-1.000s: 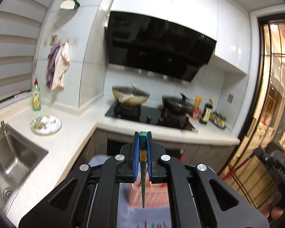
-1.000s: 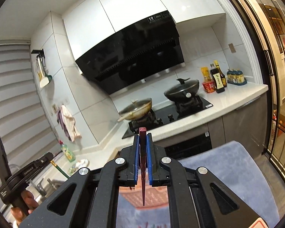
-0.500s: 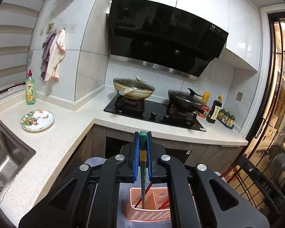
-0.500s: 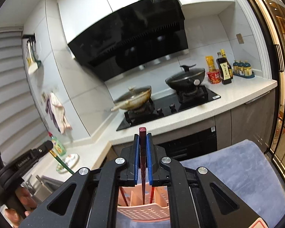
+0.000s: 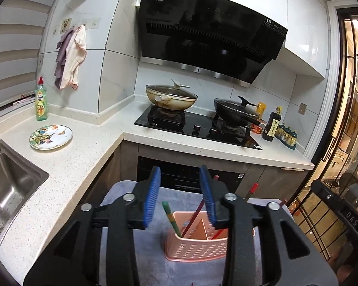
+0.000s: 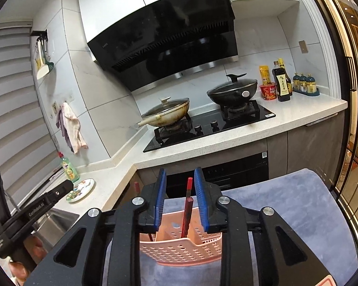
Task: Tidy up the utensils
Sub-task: 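Return to the row and grasp a brown chopstick with the right tool, then grasp a red chopstick with the left tool while the right tool holds its chopstick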
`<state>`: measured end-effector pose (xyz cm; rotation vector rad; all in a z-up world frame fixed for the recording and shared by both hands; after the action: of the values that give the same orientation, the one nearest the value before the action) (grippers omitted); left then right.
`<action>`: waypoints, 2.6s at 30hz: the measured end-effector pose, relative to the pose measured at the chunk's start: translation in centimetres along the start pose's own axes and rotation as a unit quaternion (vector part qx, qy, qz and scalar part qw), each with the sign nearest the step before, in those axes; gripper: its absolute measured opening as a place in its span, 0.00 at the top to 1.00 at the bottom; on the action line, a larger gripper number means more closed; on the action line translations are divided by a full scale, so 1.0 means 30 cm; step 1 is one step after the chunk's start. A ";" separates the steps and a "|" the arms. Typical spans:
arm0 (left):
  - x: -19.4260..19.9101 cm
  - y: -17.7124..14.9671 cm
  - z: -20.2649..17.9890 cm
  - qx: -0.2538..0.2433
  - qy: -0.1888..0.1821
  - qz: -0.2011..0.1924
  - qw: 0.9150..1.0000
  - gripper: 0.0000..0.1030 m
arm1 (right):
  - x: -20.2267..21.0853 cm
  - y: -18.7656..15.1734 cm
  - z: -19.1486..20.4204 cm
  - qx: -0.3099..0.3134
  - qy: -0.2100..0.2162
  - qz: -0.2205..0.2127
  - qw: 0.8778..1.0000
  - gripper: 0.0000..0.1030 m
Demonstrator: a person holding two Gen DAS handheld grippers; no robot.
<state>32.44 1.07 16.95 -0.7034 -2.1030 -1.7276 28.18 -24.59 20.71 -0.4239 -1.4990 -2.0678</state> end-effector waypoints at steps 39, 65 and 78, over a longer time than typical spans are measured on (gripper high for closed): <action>0.305 -0.832 0.056 -0.032 0.050 0.161 0.985 0.57 | 0.352 -0.921 -0.073 0.035 -0.046 0.171 0.984 0.67; 0.247 -1.016 0.055 -0.030 0.038 0.220 0.974 0.47 | 0.198 -1.096 -0.108 0.037 -0.080 0.242 0.966 0.85; 0.223 -1.085 0.011 -0.051 0.031 0.239 0.969 0.46 | 0.202 -1.103 -0.140 0.014 -0.066 0.236 0.969 0.92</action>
<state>8.60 -2.18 -5.96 -1.0681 -1.6356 -1.5632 3.89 -22.41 -2.84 -0.8331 -1.3368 -1.6675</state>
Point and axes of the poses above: each gripper's, at about its wrist camera, not at the fingertips, and x roughly against the way its jaws point, z to its left, y to its top, the point moved 2 cm from there along -x, roughly the way its jaws point, and after that the axes turned 11 degrees about z, right-handed, at the moved point
